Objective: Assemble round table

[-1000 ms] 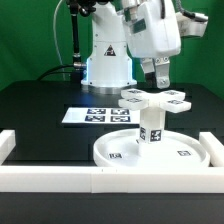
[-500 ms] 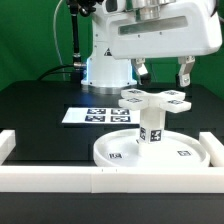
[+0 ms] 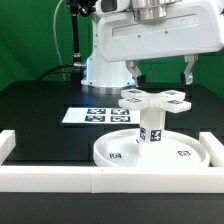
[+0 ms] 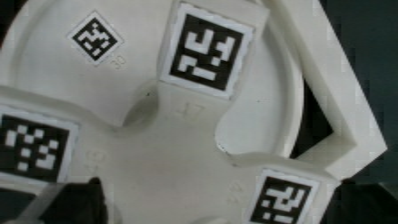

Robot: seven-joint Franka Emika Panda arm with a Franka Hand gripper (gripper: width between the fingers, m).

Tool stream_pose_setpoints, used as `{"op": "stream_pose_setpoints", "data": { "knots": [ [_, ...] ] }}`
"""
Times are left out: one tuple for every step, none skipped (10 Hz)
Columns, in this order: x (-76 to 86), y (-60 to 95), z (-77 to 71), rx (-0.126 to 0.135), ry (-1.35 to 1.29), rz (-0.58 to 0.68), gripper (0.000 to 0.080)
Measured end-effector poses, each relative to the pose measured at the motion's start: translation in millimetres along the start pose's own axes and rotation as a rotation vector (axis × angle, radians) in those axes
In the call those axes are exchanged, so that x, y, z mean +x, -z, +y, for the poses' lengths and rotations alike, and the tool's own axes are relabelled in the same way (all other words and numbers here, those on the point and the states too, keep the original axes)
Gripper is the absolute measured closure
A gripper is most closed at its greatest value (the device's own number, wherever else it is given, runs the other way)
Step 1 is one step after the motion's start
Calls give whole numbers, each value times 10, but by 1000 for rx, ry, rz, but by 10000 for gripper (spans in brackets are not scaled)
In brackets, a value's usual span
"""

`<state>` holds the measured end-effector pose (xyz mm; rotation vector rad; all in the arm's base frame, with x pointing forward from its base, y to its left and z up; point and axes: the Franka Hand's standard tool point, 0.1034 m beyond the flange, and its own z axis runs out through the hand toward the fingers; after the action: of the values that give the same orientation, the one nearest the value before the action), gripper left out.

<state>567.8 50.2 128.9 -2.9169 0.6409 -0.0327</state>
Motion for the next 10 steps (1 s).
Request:
{"op": "stream_pose_setpoints", "data": {
  "knots": [
    [0, 9, -24, -20, 106, 4, 150],
    [-6, 12, -50, -33, 228, 7, 150],
    [-27, 2, -86, -43, 328, 2, 150],
    [-56, -8, -134, -47, 404, 3, 150],
    [-49, -1, -116, -41, 406, 11, 150],
    [-42, -5, -98, -45, 490, 9, 150],
    [-42, -7, -98, -46, 546, 7, 150],
    [-38, -7, -94, -47, 631, 7, 150],
    [0, 0, -95, -72, 789, 28, 150],
    [9, -5, -86, -90, 910, 30, 150]
  ]
}}
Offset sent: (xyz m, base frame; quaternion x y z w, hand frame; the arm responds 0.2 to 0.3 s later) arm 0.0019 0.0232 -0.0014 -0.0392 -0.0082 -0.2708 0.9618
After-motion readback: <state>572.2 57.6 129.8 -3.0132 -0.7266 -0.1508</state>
